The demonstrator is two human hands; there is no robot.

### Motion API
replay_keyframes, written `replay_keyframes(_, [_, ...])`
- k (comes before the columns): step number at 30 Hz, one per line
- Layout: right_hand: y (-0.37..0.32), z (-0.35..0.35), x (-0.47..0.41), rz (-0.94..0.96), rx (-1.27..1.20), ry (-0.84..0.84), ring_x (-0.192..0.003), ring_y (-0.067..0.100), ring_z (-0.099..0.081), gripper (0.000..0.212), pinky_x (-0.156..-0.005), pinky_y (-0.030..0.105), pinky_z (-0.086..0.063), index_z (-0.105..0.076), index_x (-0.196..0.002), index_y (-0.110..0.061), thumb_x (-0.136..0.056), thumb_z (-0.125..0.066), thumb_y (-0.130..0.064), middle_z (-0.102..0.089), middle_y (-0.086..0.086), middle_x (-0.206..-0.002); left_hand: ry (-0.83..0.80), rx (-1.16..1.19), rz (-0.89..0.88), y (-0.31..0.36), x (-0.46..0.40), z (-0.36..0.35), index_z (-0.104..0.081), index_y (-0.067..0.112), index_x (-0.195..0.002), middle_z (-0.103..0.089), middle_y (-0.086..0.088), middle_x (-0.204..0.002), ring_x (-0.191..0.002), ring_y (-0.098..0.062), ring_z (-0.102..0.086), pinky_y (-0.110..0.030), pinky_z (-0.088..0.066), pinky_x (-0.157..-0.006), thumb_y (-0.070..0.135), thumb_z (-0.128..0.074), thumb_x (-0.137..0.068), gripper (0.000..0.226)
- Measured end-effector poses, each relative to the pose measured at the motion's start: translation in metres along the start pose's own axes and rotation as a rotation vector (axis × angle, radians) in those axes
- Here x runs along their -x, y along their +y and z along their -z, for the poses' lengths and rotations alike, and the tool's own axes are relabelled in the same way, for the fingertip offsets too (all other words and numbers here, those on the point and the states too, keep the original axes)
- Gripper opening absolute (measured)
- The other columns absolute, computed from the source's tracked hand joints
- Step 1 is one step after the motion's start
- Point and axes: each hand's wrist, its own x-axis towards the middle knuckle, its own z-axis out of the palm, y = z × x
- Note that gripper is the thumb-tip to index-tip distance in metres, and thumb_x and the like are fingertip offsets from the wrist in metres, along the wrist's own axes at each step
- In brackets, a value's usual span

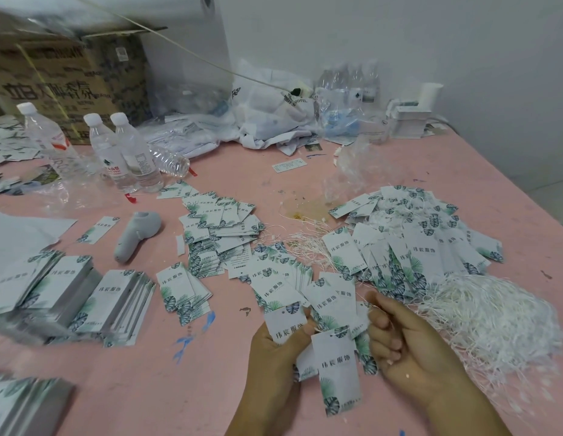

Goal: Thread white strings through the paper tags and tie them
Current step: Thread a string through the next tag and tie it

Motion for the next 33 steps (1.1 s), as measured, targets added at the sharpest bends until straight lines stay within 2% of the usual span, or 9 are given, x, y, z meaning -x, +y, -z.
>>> replay_keyframes(3, [0.009,-0.011,0.007,0.204,0.36,0.014,-0.034,0.006,-0.03,0.034,-0.03,0.015,-0.023,-0.071,-0.098,-0.013,-0.072,-0.071,-0.036,-0.052,-0.001,-0.059,-0.006,0.016,-0.002,0.0,0.001,-0.003,-0.072,0.007,-0.107,-0.071,-0.026,-0.11,-0.096,-0.043,-0.069,-0.05,-0.056,-0.078,0.025,-0.091,-0.067,0.048])
replay_keyframes(5, [0.021,-0.02,0.013,0.348,0.759,0.069,-0.04,0.007,-0.046,0.026,-0.036,0.018,-0.036,-0.075,-0.09,-0.029,-0.072,-0.07,-0.047,-0.062,-0.009,-0.061,-0.05,0.039,-0.016,0.0,0.002,-0.004,-0.07,0.006,-0.113,-0.07,-0.026,-0.113,-0.098,-0.042,-0.069,-0.047,-0.057,-0.078,0.021,-0.086,-0.074,0.045])
replay_keyframes(7, [0.031,-0.027,0.015,0.457,1.002,0.088,-0.058,0.003,-0.061,0.009,-0.052,0.014,-0.046,-0.074,-0.084,-0.038,-0.076,-0.076,-0.039,-0.07,-0.011,-0.075,-0.064,0.049,-0.028,0.0,0.003,-0.005,-0.069,0.006,-0.116,-0.069,-0.025,-0.115,-0.101,-0.043,-0.068,-0.047,-0.056,-0.079,0.017,-0.083,-0.077,0.042])
replay_keyframes(10, [0.036,-0.027,0.015,0.552,1.228,0.067,-0.065,0.0,-0.057,0.017,-0.059,0.008,-0.041,-0.071,-0.08,-0.038,-0.075,-0.081,-0.026,-0.061,-0.014,-0.086,-0.038,0.079,-0.034,-0.001,0.003,-0.006,-0.07,0.006,-0.115,-0.069,-0.026,-0.116,-0.105,-0.045,-0.067,-0.049,-0.057,-0.082,0.011,-0.079,-0.077,0.039])
replay_keyframes(15, [0.031,-0.026,0.016,0.519,1.213,0.03,-0.052,0.0,-0.047,0.024,-0.052,0.007,-0.035,-0.067,-0.081,-0.036,-0.078,-0.078,-0.015,-0.059,-0.022,-0.076,0.018,0.049,-0.042,-0.004,0.001,-0.006,-0.072,0.008,-0.113,-0.07,-0.027,-0.111,-0.101,-0.047,-0.067,-0.056,-0.056,-0.085,0.01,-0.076,-0.078,0.036])
replay_keyframes(17, [0.033,-0.026,0.014,0.515,1.18,0.053,-0.05,0.002,-0.043,0.022,-0.05,0.009,-0.034,-0.069,-0.082,-0.037,-0.078,-0.077,-0.017,-0.063,-0.016,-0.077,0.009,0.025,-0.055,-0.004,0.002,-0.007,-0.071,0.009,-0.115,-0.07,-0.025,-0.112,-0.102,-0.047,-0.067,-0.053,-0.057,-0.083,0.014,-0.079,-0.078,0.037])
replay_keyframes(25, [0.045,-0.029,0.012,0.669,1.132,0.049,-0.067,0.013,-0.064,0.022,-0.06,0.018,-0.049,-0.072,-0.074,-0.029,-0.082,-0.076,-0.009,-0.063,-0.006,-0.077,-0.023,-0.053,-0.089,-0.004,0.003,-0.006,-0.07,0.009,-0.115,-0.07,-0.025,-0.112,-0.103,-0.044,-0.068,-0.046,-0.057,-0.081,0.025,-0.084,-0.076,0.045])
replay_keyframes(29, [0.045,-0.027,0.011,0.689,1.126,0.078,-0.062,0.009,-0.063,0.024,-0.058,0.013,-0.047,-0.068,-0.07,-0.028,-0.084,-0.073,-0.008,-0.063,-0.007,-0.077,-0.033,-0.113,-0.103,-0.008,0.002,-0.005,-0.073,0.017,-0.106,-0.073,-0.022,-0.103,-0.094,-0.04,-0.072,-0.044,-0.059,-0.075,0.018,-0.072,-0.078,0.028])
replay_keyframes(33, [0.046,-0.025,0.009,0.691,1.116,0.128,-0.054,0.004,-0.051,0.019,-0.056,0.012,-0.04,-0.067,-0.074,-0.027,-0.083,-0.074,-0.013,-0.061,-0.008,-0.075,-0.046,-0.2,-0.097,-0.012,0.005,-0.005,-0.067,0.024,-0.1,-0.073,-0.014,-0.093,-0.084,-0.026,-0.071,-0.031,-0.056,-0.066,0.014,-0.056,-0.081,0.024])
